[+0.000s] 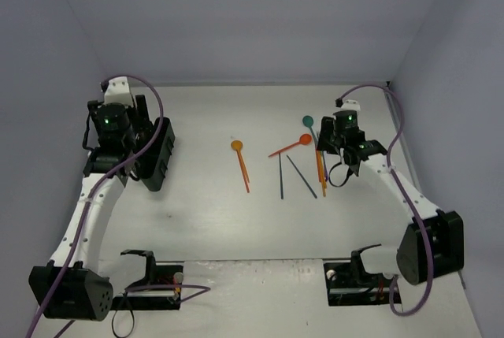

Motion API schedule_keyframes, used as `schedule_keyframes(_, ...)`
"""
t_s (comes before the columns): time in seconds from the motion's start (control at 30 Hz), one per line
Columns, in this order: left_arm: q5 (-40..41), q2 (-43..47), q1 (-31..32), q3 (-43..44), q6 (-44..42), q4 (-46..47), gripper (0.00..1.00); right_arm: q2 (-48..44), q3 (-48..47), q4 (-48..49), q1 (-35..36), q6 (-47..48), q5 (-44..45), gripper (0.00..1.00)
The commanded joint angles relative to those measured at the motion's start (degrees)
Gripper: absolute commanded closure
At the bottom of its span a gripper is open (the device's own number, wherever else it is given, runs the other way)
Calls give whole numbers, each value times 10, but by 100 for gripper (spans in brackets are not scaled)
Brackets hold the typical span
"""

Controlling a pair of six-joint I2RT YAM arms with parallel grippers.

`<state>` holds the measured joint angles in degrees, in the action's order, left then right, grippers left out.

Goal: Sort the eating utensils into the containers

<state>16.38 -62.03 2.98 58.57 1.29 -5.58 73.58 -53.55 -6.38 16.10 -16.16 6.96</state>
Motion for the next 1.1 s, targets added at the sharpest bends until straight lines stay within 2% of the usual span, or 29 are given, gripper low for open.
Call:
schedule_keyframes(0.0, -158, 30, 0, 28, 92, -128, 24, 60, -39, 2, -33, -8, -25, 55)
schedule_keyframes(0.13, -231, 65, 2, -29, 123, -126, 24, 130, -60, 4, -60, 11, -27, 61)
schedule_keyframes(0.27, -249, 83, 2, -58, 121, -132, 23, 195, -90, 7, -68, 34, -37, 71)
schedule_keyframes(0.37, -253, 84, 2, -59, 124, -129, 23, 228, -110, 13, -71, 46, -43, 74)
schedule_keyframes(0.67, -272, 79, 1, -59, 131, -129, 23, 303, -166, 17, -79, 78, -53, 75)
schedule_keyframes(1.07, -281, 71, 1, -60, 135, -128, 24, 360, -206, 18, -84, 78, -64, 77)
